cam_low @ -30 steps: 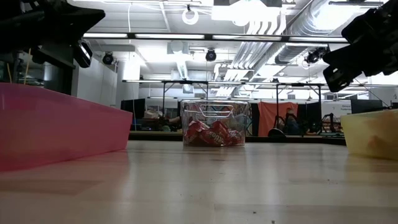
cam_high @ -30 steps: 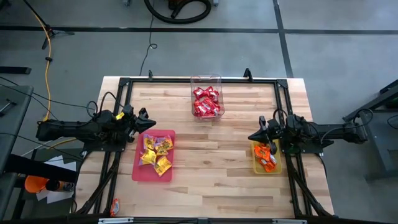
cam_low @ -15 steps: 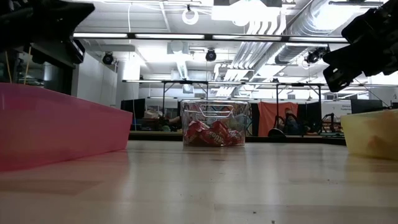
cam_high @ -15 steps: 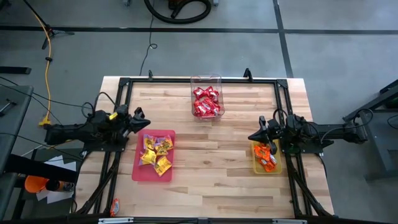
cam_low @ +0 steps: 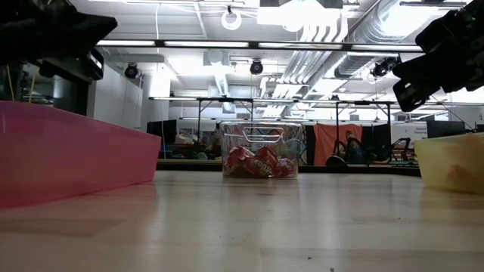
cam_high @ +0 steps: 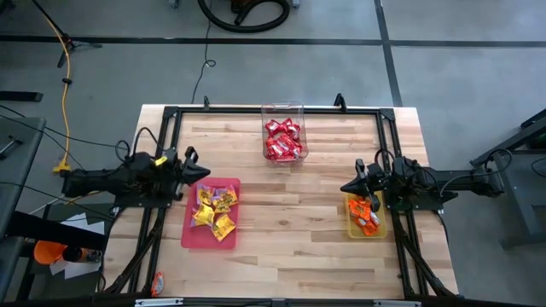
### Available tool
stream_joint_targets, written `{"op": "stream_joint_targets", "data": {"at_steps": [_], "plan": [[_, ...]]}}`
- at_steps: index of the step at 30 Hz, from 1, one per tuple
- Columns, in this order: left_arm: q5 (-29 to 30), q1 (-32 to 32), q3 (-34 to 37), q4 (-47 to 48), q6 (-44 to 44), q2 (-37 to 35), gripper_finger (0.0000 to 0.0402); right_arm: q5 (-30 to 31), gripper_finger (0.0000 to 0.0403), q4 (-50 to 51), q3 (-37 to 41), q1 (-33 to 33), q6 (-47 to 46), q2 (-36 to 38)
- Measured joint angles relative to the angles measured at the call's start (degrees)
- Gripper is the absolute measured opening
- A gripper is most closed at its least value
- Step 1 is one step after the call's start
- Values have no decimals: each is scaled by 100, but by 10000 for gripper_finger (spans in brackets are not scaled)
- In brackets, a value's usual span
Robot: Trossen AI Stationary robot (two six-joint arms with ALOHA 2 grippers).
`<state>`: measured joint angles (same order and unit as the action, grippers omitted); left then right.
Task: Sort candy
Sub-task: Return to Home Position
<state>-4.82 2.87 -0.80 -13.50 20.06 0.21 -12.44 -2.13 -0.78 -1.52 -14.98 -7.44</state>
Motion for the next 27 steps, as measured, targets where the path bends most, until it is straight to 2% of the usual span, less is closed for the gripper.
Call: {"op": "stream_joint_targets", "data": {"at_steps": [3,6,9,14,20,27], "plan": [[0,-35,4,264,-1170,-2,1,-1,0,0,0,0,0,0],[0,-35,6,683,-1782,-2,1,1,0,0,0,0,0,0],[61,-35,9,1262,-1674,2,1,1,0,0,0,0,0,0],[240,-37,11,1255,-1922,-2,1,7,0,0,0,0,2,0],[240,-21,11,1242,-1138,0,1,8,0,0,0,0,1,0],[251,-21,11,1240,-971,48,1,10,0,0,0,0,2,0]]}}
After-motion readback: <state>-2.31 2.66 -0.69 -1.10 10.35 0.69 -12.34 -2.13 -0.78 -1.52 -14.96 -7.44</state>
